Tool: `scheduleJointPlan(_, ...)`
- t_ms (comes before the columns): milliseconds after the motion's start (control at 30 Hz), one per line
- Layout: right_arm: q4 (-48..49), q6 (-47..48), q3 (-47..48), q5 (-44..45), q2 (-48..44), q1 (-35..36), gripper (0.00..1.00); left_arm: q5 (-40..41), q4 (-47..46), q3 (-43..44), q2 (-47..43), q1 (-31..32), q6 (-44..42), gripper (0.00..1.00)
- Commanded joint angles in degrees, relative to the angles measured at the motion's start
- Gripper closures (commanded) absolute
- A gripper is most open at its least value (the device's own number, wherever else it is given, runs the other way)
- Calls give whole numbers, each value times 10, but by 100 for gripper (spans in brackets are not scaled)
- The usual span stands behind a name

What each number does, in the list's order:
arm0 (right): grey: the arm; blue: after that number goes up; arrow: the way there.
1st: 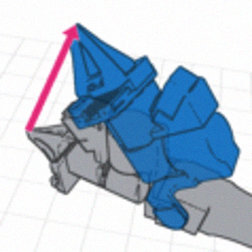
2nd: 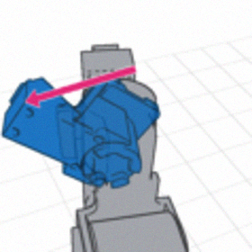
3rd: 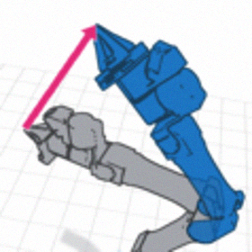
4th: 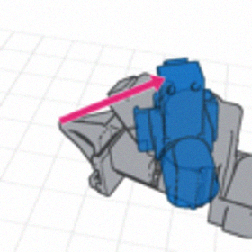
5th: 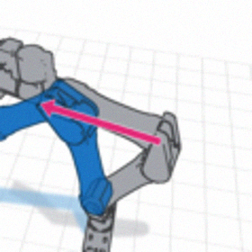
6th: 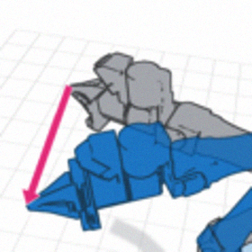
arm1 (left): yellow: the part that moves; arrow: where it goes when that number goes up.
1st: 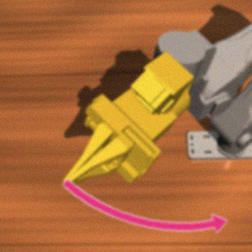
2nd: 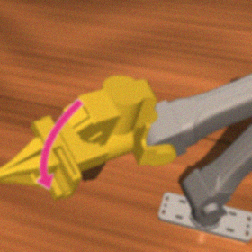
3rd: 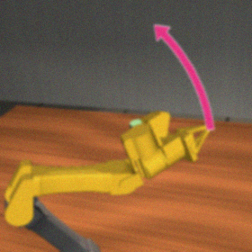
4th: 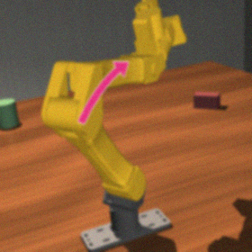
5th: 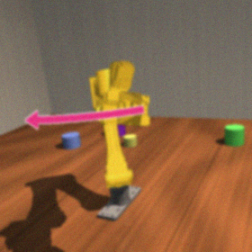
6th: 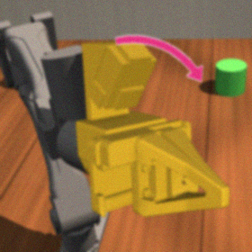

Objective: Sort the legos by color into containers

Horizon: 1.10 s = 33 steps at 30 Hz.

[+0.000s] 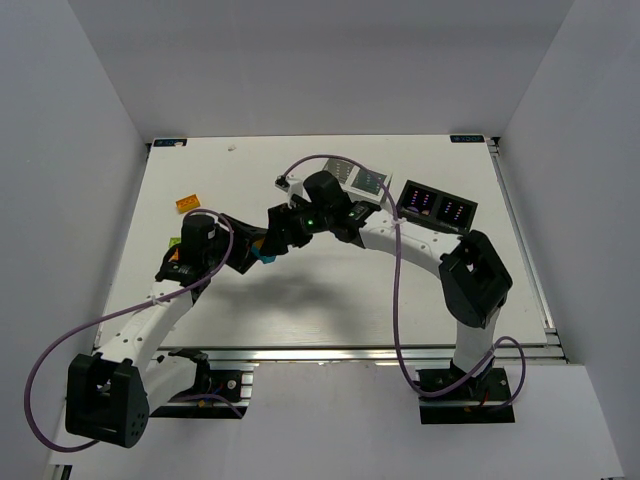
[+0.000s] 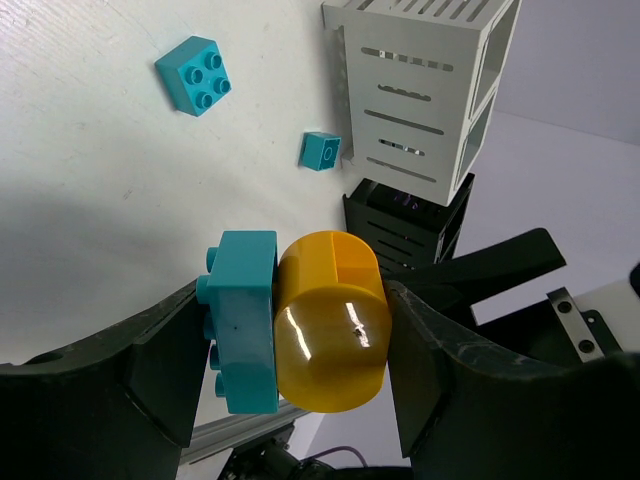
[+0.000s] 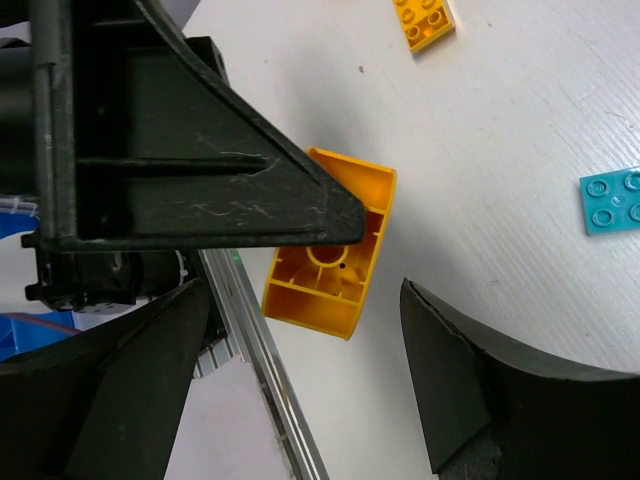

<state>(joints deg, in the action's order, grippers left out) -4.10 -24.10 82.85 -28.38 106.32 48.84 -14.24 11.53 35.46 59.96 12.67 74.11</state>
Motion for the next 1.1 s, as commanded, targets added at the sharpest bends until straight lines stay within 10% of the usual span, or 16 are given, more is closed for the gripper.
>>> scheduleJointPlan(0, 9, -10, 31, 26, 7, 8, 19, -5, -13, 2, -5, 4, 3, 66)
scheduleJointPlan(333, 9, -7, 38, 65, 13, 13, 48, -3, -12, 1, -2, 5, 4, 62)
scheduleJointPlan(633, 18, -6, 19, 48, 7, 13, 100, -5, -17, 8, -5, 6, 3, 35)
scheduleJointPlan(1067, 35, 8, -15, 1, -21, -3, 100, 34, 9, 57, -31, 4, -36, 2)
